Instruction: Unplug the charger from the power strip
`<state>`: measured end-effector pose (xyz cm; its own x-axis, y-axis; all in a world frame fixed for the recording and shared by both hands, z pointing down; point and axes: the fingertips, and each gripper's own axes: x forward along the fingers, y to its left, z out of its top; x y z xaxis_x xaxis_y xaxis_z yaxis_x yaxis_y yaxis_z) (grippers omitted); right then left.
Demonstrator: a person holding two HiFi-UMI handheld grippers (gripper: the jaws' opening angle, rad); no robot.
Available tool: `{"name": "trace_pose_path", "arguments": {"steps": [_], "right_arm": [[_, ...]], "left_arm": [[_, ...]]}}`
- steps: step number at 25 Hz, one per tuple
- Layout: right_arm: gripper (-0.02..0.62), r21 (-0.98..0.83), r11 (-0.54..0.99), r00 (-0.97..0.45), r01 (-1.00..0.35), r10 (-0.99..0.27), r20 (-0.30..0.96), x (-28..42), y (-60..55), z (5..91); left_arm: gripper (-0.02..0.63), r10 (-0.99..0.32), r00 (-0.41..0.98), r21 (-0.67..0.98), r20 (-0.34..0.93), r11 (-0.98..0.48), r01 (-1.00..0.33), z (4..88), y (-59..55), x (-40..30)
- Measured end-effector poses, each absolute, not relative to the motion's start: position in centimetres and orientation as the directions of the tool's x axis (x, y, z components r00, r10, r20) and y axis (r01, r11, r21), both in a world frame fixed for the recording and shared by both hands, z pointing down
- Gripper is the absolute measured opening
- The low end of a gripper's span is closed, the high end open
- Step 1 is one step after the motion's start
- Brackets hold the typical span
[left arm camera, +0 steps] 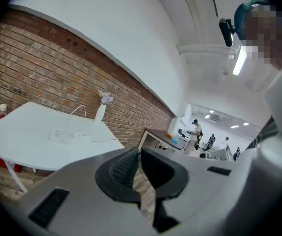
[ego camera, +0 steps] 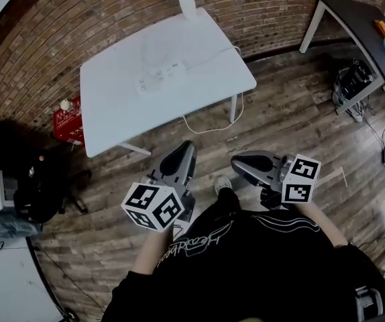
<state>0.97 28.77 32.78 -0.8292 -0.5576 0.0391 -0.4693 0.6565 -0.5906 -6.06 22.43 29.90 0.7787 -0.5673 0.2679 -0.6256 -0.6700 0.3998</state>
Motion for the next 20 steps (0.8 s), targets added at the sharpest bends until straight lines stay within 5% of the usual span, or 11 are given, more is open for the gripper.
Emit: {"name": "trace_pose_path", "arguments": {"steps": [20], "right_arm": [[-0.002,-0.614,0.65,-0.867,-0.448,-0.484,0.12,0.8,8.5,35.6]], "left_arm": [[0.006,-0.699,0.661,0.406,0.272,-0.54,-0.737,32.4,2.6,-10.7]]}}
